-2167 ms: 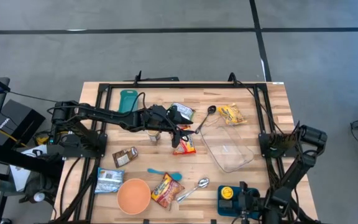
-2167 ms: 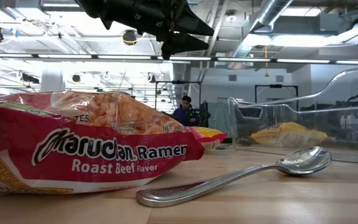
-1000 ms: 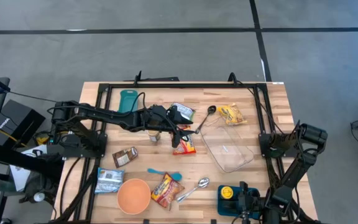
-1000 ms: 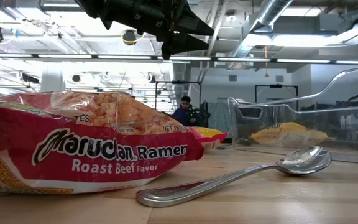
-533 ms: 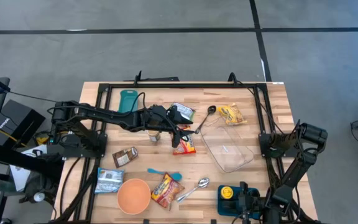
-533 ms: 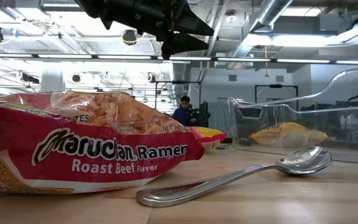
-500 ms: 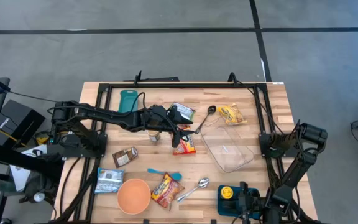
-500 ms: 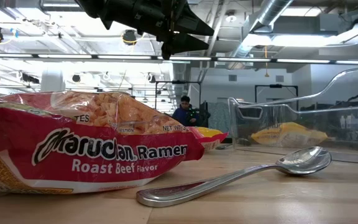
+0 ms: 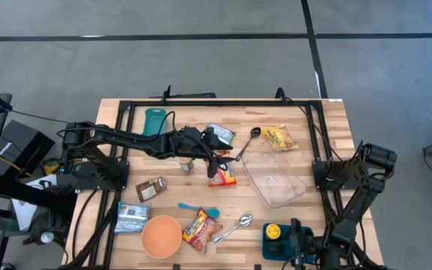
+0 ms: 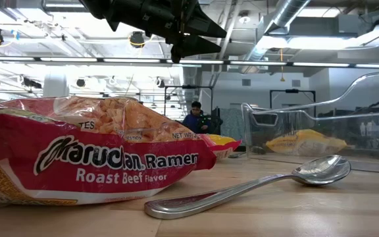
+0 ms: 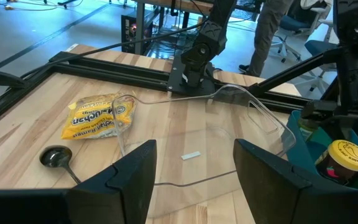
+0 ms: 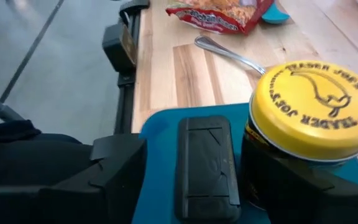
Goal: Pick & Place Food Item
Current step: Put the golden spice bottle into the blue bin
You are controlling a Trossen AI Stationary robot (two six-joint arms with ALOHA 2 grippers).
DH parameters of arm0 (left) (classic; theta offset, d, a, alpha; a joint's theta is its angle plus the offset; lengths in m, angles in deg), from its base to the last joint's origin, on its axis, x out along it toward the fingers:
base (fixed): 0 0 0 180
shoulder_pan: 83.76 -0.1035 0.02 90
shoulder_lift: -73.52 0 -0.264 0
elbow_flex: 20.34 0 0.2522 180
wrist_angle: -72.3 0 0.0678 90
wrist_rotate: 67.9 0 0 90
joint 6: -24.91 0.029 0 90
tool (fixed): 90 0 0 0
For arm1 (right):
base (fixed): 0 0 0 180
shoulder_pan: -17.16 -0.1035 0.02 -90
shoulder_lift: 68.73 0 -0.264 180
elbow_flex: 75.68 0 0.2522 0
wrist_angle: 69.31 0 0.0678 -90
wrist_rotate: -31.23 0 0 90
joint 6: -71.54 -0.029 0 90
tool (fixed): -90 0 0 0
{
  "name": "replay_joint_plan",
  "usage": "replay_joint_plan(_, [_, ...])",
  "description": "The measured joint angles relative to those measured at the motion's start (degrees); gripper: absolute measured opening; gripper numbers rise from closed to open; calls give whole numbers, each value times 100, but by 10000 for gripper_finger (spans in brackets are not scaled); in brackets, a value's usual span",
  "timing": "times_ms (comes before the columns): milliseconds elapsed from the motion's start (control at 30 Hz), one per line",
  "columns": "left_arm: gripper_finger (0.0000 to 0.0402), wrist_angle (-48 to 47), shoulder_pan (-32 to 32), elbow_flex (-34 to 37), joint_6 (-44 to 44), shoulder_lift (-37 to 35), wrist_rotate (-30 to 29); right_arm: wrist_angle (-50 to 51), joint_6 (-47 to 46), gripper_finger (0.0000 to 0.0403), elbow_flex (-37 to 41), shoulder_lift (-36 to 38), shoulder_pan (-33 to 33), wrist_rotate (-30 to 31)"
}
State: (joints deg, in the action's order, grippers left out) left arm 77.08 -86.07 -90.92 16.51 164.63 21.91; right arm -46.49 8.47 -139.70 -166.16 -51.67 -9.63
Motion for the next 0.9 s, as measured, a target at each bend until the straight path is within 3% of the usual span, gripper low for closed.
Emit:
replay_joint_plan(633, [208,-1,-1,0,0,0,-1,511,-17,269,0,890,-358,-58])
replay_joint_plan(900, [208,-2,0,0,0,0,-1,814,438,269,0,1287,-351,456])
